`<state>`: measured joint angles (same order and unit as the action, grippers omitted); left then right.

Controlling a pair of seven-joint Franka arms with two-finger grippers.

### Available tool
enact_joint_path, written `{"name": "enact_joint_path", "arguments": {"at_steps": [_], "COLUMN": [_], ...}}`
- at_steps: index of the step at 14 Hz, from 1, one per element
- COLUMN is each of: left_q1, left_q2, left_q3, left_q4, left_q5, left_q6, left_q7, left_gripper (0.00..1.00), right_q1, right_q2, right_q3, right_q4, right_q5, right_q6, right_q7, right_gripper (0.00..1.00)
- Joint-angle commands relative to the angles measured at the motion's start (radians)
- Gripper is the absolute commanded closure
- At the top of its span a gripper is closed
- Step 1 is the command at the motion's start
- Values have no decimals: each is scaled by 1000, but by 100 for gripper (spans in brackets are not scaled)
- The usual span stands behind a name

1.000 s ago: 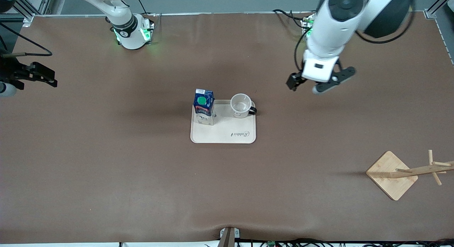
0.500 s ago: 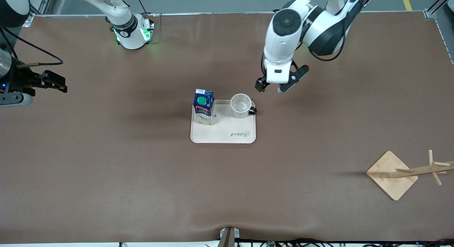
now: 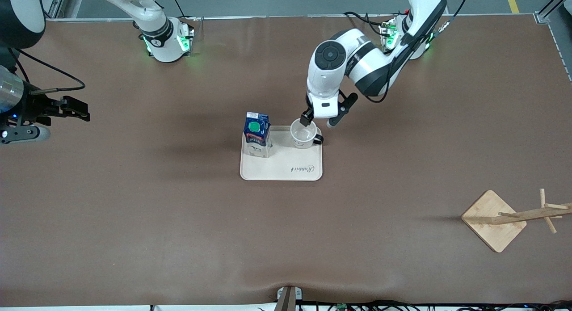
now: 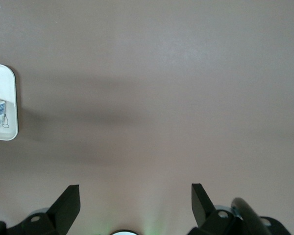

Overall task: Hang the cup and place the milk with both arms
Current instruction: 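Lower the left gripper and grasp the white mug by its rim, then carry the mug toward the wooden stand while the right gripper grasps the milk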

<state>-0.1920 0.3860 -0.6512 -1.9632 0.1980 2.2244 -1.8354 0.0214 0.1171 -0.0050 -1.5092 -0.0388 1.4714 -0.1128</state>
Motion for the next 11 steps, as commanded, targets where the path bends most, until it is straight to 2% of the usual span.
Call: {"name": "enact_joint_path", "arguments": {"at_steps": [1,5,7,8,11], "left_q1": [-27,-40,-40,-40,-40], "left_q2": [94,178,209,215,240], "left_q3": [-4,-4,-2,-1,1], "left_q4": [44,67,78,83,107], "left_q5": [95,181,187,186,187], "left_q6": [23,62,78,80,80], "left_q7": [-137,-251,-259,-260,-259], "left_gripper": [0,1,18,30,72], "right_q1": [5,15,29,34,43], "right_q2": [26,67,76,79,84], "right_q3": [3,2,3,2,2], "right_q4": [18,18,17,17,17], "right_q5": [29,94,99,109,148], "right_q6": [32,50,53,53,52], "right_q7": [-8,1,4,4,24], "right_gripper": [0,0,0,0,0]}}
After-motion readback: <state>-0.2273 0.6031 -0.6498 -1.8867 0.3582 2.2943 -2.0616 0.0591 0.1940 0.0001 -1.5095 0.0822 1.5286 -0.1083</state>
